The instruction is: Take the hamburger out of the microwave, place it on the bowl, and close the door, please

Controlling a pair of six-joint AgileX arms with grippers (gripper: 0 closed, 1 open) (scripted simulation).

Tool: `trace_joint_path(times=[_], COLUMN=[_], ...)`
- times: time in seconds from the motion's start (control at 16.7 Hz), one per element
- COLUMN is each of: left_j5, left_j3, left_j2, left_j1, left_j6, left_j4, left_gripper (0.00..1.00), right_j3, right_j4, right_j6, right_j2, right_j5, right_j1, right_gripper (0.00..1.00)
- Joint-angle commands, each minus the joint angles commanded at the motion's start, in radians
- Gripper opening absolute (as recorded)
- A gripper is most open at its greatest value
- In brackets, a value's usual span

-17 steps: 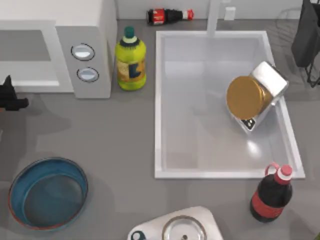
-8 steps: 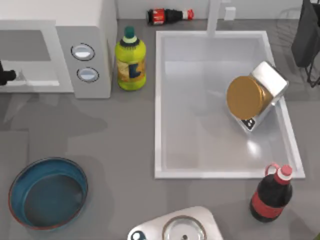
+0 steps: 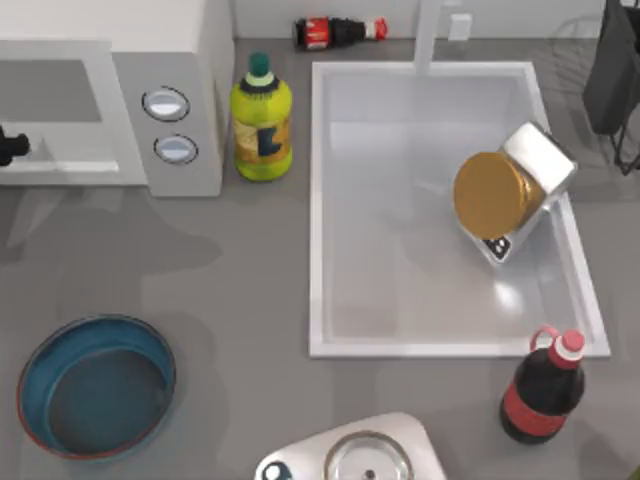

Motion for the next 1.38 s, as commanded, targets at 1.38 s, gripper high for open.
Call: trace_joint_path(times=[1.38], left_j5=[-0.663], left_j3=[0.627], left_j2=[0.169], left_j1=[-0.658], left_j6=[-2.003], left_j4=[-1.873], left_gripper=[0.0], right_j3=[0.0], right_j4=[0.0], right_j6=[0.0], right_j2=[0.0], right_j5=[0.0], right_j1=[0.0], right_gripper=[1.0])
